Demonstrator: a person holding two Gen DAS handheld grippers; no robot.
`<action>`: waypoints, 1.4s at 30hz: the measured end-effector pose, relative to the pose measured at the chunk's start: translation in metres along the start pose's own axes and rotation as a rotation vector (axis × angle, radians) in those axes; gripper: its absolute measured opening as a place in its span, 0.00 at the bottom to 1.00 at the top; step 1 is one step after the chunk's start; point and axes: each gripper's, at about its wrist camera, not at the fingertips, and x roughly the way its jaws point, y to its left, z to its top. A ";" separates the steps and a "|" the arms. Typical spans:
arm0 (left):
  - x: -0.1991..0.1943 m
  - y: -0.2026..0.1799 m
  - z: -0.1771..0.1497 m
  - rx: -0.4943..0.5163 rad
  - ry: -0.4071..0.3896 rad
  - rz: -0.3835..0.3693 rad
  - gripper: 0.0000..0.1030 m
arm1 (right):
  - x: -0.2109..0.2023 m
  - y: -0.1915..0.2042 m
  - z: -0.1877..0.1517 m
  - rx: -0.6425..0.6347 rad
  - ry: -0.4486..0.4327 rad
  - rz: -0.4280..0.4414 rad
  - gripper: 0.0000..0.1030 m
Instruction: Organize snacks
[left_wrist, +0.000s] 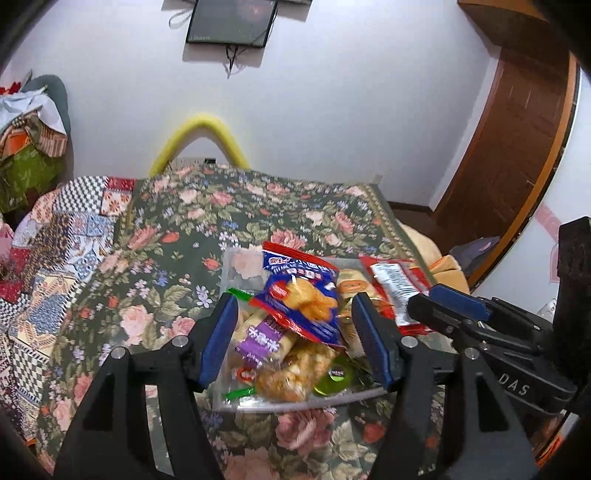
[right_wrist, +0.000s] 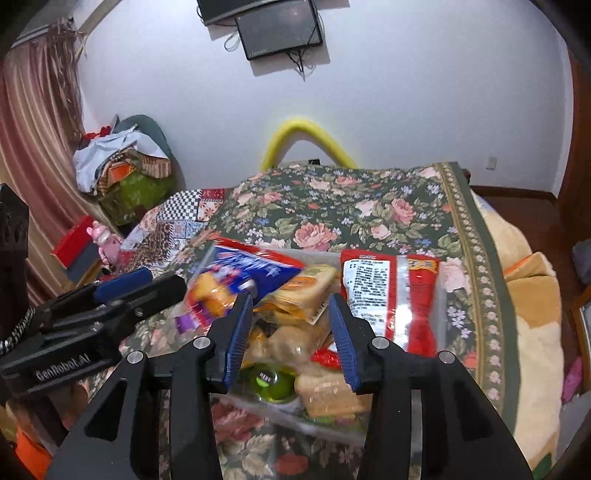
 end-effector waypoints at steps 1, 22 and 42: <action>-0.012 -0.002 -0.001 0.007 -0.018 -0.001 0.62 | -0.009 0.002 -0.001 -0.008 -0.014 -0.003 0.38; -0.230 -0.055 -0.053 0.122 -0.351 0.023 0.87 | -0.196 0.056 -0.043 -0.115 -0.307 -0.003 0.61; -0.270 -0.083 -0.085 0.175 -0.425 0.059 1.00 | -0.233 0.068 -0.074 -0.102 -0.401 -0.061 1.00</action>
